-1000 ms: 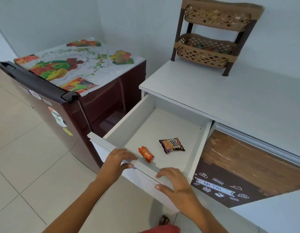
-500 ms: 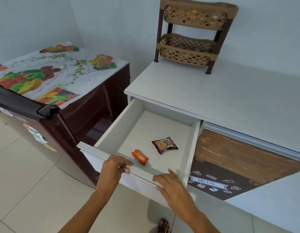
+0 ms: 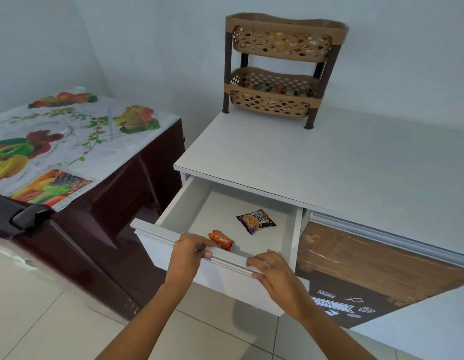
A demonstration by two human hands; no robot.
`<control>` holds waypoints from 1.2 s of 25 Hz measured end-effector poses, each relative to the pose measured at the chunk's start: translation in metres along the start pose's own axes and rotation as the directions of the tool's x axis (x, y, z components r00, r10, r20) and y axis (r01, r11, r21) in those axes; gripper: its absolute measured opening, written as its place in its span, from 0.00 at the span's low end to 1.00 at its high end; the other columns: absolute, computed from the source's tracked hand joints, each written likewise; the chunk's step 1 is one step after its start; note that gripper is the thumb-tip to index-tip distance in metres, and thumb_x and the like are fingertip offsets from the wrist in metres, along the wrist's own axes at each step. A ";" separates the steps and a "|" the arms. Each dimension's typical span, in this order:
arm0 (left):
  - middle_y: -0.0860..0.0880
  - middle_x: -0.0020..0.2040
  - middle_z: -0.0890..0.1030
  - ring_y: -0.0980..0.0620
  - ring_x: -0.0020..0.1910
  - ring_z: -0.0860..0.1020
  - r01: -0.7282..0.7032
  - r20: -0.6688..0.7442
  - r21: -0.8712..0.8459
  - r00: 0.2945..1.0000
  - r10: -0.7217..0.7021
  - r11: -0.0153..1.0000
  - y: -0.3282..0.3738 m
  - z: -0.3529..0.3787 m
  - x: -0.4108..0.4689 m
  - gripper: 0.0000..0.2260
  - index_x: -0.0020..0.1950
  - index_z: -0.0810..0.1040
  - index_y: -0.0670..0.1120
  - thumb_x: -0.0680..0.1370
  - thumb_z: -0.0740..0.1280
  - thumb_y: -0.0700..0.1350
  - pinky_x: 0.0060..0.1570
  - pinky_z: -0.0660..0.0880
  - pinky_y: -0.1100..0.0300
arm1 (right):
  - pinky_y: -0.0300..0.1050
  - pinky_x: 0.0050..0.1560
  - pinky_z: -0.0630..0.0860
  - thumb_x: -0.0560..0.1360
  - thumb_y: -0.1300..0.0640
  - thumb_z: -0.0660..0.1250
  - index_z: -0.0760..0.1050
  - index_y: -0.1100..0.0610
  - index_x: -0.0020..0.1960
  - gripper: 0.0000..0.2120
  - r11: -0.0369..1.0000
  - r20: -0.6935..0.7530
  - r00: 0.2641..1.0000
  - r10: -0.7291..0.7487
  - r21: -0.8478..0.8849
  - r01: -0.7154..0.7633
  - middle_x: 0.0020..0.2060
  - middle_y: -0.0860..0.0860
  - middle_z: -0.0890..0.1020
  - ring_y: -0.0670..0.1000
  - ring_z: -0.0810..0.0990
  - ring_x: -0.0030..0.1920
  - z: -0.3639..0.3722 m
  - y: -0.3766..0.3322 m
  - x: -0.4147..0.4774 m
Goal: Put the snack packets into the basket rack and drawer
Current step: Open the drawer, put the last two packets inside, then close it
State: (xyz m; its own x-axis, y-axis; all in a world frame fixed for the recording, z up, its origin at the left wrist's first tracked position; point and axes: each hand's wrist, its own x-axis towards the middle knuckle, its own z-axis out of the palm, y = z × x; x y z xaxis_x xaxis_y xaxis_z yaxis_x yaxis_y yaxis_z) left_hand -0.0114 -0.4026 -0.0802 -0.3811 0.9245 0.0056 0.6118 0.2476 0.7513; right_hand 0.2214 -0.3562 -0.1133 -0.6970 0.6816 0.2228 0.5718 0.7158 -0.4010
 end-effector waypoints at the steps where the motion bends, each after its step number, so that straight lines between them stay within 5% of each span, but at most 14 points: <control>1: 0.43 0.47 0.83 0.52 0.42 0.80 -0.002 0.005 0.000 1.000 0.002 1.000 0.003 0.002 0.009 0.09 0.48 0.85 0.45 0.71 0.72 0.34 0.51 0.57 0.89 | 0.46 0.64 0.69 0.76 0.59 0.65 0.75 0.51 0.59 0.13 1.000 -0.002 1.000 0.004 0.000 -0.004 0.55 0.52 0.80 0.53 0.76 0.58 -0.002 0.006 0.007; 6: 0.43 0.48 0.83 0.47 0.49 0.80 0.009 0.039 -0.038 0.999 -0.007 0.999 0.016 0.015 0.048 0.09 0.49 0.84 0.43 0.72 0.70 0.34 0.62 0.74 0.54 | 0.37 0.60 0.67 0.77 0.60 0.64 0.76 0.53 0.60 0.12 0.996 -0.045 0.996 0.074 0.055 -0.072 0.57 0.52 0.78 0.52 0.74 0.59 -0.007 0.033 0.034; 9: 0.43 0.46 0.84 0.47 0.47 0.81 0.005 0.046 -0.030 0.999 -0.004 1.000 0.022 0.021 0.068 0.09 0.49 0.84 0.42 0.73 0.69 0.33 0.63 0.74 0.53 | 0.45 0.68 0.67 0.75 0.62 0.66 0.78 0.53 0.57 0.12 0.992 -0.107 0.988 0.110 0.072 -0.103 0.61 0.54 0.74 0.52 0.66 0.67 -0.009 0.046 0.047; 11: 0.43 0.45 0.84 0.47 0.48 0.80 -0.018 0.050 -0.017 0.999 0.019 1.000 0.024 0.024 0.080 0.09 0.49 0.84 0.42 0.73 0.69 0.33 0.66 0.71 0.54 | 0.45 0.72 0.57 0.73 0.61 0.69 0.78 0.52 0.55 0.11 0.991 -0.153 0.980 0.129 0.044 -0.123 0.67 0.55 0.68 0.54 0.57 0.72 -0.010 0.054 0.056; 15: 0.43 0.44 0.84 0.58 0.41 0.75 -0.087 0.106 0.052 0.991 0.081 0.995 0.031 0.026 0.104 0.09 0.51 0.82 0.41 0.74 0.68 0.32 0.57 0.71 0.70 | 0.52 0.71 0.55 0.71 0.57 0.72 0.75 0.48 0.56 0.16 0.986 -0.236 0.957 0.168 0.020 -0.168 0.72 0.56 0.61 0.57 0.53 0.74 -0.008 0.067 0.073; 18: 0.43 0.60 0.76 0.49 0.56 0.74 -0.158 0.068 0.063 0.986 0.154 0.985 0.035 0.027 0.118 0.19 0.58 0.78 0.42 0.69 0.72 0.32 0.54 0.66 0.78 | 0.52 0.70 0.56 0.71 0.53 0.72 0.64 0.42 0.65 0.27 0.968 -0.272 0.931 0.245 0.129 -0.217 0.73 0.52 0.57 0.55 0.51 0.75 -0.010 0.075 0.084; 20: 0.42 0.73 0.63 0.42 0.71 0.62 -0.218 0.045 0.105 0.976 0.214 0.970 0.033 0.025 0.130 0.32 0.67 0.71 0.46 0.65 0.77 0.38 0.64 0.66 0.63 | 0.52 0.72 0.52 0.70 0.48 0.72 0.56 0.39 0.69 0.35 0.932 -0.267 0.896 0.354 0.183 -0.313 0.75 0.51 0.54 0.53 0.49 0.76 -0.011 0.076 0.093; 22: 0.39 0.76 0.58 0.37 0.75 0.57 -0.300 0.031 0.240 0.953 0.301 0.924 0.028 0.023 0.144 0.38 0.71 0.68 0.46 0.63 0.77 0.48 0.68 0.65 0.47 | 0.59 0.73 0.49 0.71 0.42 0.68 0.56 0.45 0.71 0.34 0.917 -0.331 0.864 0.379 0.010 -0.399 0.75 0.53 0.58 0.55 0.52 0.76 -0.006 0.078 0.100; 26: 0.37 0.70 0.69 0.33 0.70 0.65 -0.462 0.126 0.476 0.878 0.461 0.748 0.016 0.021 0.170 0.38 0.68 0.71 0.40 0.64 0.67 0.61 0.66 0.62 0.38 | 0.61 0.73 0.53 0.73 0.37 0.56 0.66 0.55 0.70 0.33 0.822 -0.428 0.802 0.417 -0.199 -0.534 0.71 0.55 0.68 0.58 0.63 0.72 0.006 0.078 0.108; 30: 0.41 0.64 0.77 0.37 0.64 0.74 -0.494 0.196 0.528 0.862 0.467 0.691 0.012 0.024 0.189 0.36 0.64 0.76 0.41 0.63 0.67 0.62 0.63 0.67 0.37 | 0.54 0.74 0.54 0.72 0.47 0.66 0.68 0.57 0.69 0.28 0.811 -0.496 0.757 0.426 -0.161 -0.562 0.68 0.53 0.72 0.55 0.67 0.70 0.011 0.080 0.116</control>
State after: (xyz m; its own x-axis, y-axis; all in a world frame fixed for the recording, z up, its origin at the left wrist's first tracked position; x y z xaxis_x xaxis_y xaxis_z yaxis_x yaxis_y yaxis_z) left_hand -0.0597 -0.2176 -0.0853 0.0928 0.9697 0.2259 0.9769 -0.1325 0.1677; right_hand 0.1809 -0.2215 -0.1293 -0.0694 0.8958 0.4389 0.9254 0.2222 -0.3071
